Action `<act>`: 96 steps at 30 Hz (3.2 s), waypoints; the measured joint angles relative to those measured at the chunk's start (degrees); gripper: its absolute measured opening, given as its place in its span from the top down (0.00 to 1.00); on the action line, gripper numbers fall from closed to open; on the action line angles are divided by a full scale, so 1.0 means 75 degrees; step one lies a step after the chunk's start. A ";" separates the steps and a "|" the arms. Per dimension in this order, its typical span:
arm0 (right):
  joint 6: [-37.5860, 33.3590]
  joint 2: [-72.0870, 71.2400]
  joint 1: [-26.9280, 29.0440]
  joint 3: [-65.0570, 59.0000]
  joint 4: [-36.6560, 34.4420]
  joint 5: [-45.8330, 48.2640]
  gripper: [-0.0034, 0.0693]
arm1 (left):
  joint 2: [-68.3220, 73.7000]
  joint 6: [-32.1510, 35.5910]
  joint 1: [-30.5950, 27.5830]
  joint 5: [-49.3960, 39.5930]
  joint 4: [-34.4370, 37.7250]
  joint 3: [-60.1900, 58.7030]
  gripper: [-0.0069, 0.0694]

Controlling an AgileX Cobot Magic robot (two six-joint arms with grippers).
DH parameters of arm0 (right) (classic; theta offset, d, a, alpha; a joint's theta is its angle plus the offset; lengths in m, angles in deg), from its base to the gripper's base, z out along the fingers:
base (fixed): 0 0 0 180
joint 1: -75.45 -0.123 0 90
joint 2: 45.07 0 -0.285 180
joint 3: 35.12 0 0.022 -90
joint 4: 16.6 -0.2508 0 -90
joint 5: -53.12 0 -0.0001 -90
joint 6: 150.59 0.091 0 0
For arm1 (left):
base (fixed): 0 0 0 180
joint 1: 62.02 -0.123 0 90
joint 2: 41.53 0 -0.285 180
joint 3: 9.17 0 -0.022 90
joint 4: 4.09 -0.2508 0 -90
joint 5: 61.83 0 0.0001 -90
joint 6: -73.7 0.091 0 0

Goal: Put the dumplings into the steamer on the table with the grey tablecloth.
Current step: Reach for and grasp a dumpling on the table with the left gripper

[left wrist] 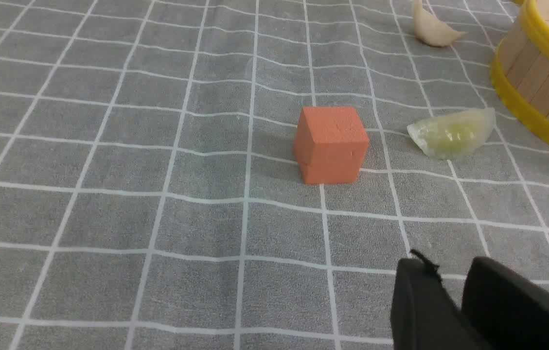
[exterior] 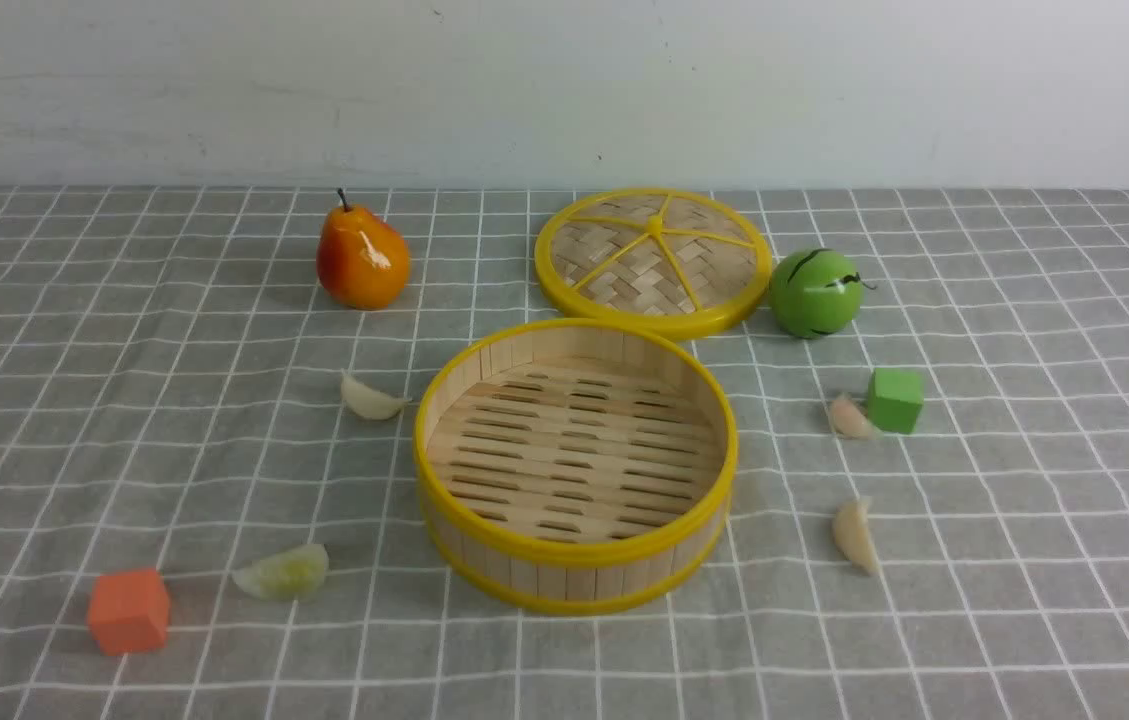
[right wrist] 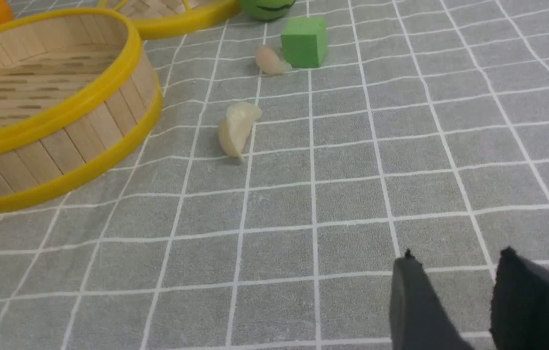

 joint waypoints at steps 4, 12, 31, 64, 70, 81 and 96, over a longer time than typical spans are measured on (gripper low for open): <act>0.0000 0.0000 0.0000 0.0000 0.0000 0.0000 0.62 | 0.0000 0.0000 0.0000 0.0000 0.0000 0.0000 0.73; 0.0000 0.0000 0.0000 0.0000 0.0000 0.0000 0.62 | 0.0000 0.0034 0.0000 0.0000 -0.0110 0.0000 0.73; 0.0000 0.0000 0.0000 -0.0035 0.0031 -0.0344 0.62 | 0.0000 0.0034 0.0000 0.1557 -0.0175 -0.0023 0.71; -0.0025 0.1115 0.0000 0.1721 0.0747 -0.7314 0.62 | 0.1699 -0.5692 0.0000 0.4425 -0.2478 0.2899 0.89; -0.0038 0.2637 0.0000 0.1952 0.0777 -0.6778 0.62 | 0.4837 -0.6182 0.0000 0.3246 -0.3139 0.4037 0.93; 0.1686 0.4242 0.0000 0.3251 0.2217 -0.3747 0.86 | 0.8291 -0.5308 0.2113 -0.1408 -0.2670 0.6663 0.93; -0.0712 0.7936 -0.1133 0.4873 0.0720 0.1531 0.98 | 1.2241 -0.0015 0.2210 -0.3633 -0.1558 0.8994 0.92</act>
